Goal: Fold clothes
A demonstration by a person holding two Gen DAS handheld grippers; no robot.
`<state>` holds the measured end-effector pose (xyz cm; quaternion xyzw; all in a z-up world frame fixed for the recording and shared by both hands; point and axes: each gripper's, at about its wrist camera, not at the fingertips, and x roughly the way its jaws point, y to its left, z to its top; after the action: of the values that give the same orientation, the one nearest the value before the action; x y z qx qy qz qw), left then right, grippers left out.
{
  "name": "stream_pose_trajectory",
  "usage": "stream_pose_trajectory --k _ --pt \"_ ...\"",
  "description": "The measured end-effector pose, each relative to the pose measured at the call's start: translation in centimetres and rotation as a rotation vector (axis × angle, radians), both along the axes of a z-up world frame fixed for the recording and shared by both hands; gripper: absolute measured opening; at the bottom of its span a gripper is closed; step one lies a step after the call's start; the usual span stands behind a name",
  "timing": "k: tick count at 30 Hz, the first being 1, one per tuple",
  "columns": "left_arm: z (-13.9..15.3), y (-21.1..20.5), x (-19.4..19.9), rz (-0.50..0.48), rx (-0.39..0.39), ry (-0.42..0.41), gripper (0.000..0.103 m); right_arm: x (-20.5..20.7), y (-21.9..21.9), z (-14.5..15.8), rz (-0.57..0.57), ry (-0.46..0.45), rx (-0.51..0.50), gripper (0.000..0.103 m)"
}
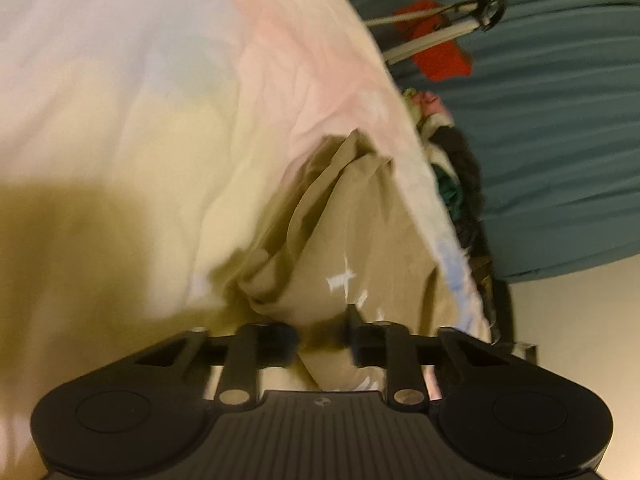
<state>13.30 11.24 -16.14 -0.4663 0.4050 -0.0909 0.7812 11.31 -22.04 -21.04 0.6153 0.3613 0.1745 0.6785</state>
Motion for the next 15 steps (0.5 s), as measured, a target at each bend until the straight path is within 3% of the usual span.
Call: stream_pose_trajectory --k 3,7,11,13,15 --pt "1.2 -0.1 0.0 -0.007 0.0 -0.071 0.014 0.6 -0.1 -0.9 -0.048 -0.009 -0.015 0.09" --pt "2.0 -0.1 0.1 -0.004 -0.022 -0.117 0.013 0.7 -2.9 -1.7 -0.21 -0.023 0.033 0.088" --pt "2.2 0.2 0.4 0.011 -0.054 -0.135 0.012 0.0 -5.4 -1.4 -0.347 0.0 -0.014 0.078" --pt "2.2 0.1 0.5 0.008 -0.058 -0.134 0.012 -0.1 -6.0 -1.9 -0.378 0.024 0.002 0.068" --pt "2.3 0.1 0.5 0.005 -0.06 -0.13 0.012 0.2 -6.3 -2.1 -0.386 0.045 -0.015 0.048"
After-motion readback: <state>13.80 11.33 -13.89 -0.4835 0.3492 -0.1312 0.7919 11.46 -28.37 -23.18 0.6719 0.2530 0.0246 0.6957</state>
